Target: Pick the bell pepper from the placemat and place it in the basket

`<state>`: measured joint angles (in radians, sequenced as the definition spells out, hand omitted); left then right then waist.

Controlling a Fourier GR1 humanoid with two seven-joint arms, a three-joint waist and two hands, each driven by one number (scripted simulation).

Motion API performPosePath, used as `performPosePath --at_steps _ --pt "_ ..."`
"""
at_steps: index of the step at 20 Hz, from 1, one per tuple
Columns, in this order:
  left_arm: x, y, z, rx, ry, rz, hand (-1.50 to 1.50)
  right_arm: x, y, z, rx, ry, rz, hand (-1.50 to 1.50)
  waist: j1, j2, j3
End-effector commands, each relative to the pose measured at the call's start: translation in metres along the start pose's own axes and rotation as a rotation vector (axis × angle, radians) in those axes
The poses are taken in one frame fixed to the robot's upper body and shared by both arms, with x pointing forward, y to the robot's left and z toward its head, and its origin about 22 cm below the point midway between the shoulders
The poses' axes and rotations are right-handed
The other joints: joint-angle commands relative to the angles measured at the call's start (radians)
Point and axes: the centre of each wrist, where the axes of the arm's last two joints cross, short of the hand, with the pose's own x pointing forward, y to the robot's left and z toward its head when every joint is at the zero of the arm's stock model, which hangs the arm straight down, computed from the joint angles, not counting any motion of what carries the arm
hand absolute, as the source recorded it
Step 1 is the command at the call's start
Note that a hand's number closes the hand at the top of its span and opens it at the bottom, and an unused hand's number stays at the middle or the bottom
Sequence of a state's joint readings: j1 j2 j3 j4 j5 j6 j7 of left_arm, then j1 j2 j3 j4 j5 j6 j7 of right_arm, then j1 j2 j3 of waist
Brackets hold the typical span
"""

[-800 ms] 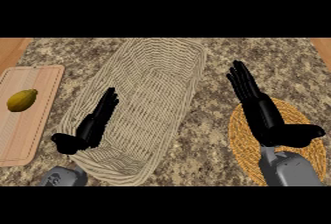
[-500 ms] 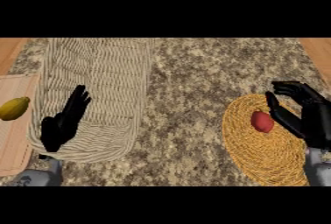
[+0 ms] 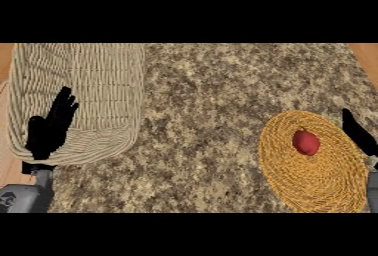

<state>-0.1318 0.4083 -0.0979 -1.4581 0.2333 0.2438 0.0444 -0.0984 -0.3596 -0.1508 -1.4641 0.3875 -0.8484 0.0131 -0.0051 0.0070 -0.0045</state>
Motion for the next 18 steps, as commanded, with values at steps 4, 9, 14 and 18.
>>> performPosePath --at_steps 4,9,14,18 --pt "0.011 0.005 -0.01 0.03 0.009 -0.028 0.0 -0.023 -0.008 -0.003 -0.179 0.152 0.258 -1.5 -0.006 -0.004 -0.01" --pt "0.018 0.005 -0.003 0.036 -0.002 -0.023 0.0 -0.044 -0.015 0.024 0.165 0.391 0.484 -1.5 -0.011 -0.006 -0.014" --pt "0.023 0.011 -0.001 0.045 -0.002 -0.026 0.0 -0.009 0.003 0.038 0.394 0.527 0.572 -1.5 -0.015 -0.008 -0.012" --pt "0.028 0.011 -0.001 0.065 0.013 -0.023 0.0 0.057 0.004 0.028 0.447 0.544 0.576 -1.5 -0.025 -0.02 -0.007"
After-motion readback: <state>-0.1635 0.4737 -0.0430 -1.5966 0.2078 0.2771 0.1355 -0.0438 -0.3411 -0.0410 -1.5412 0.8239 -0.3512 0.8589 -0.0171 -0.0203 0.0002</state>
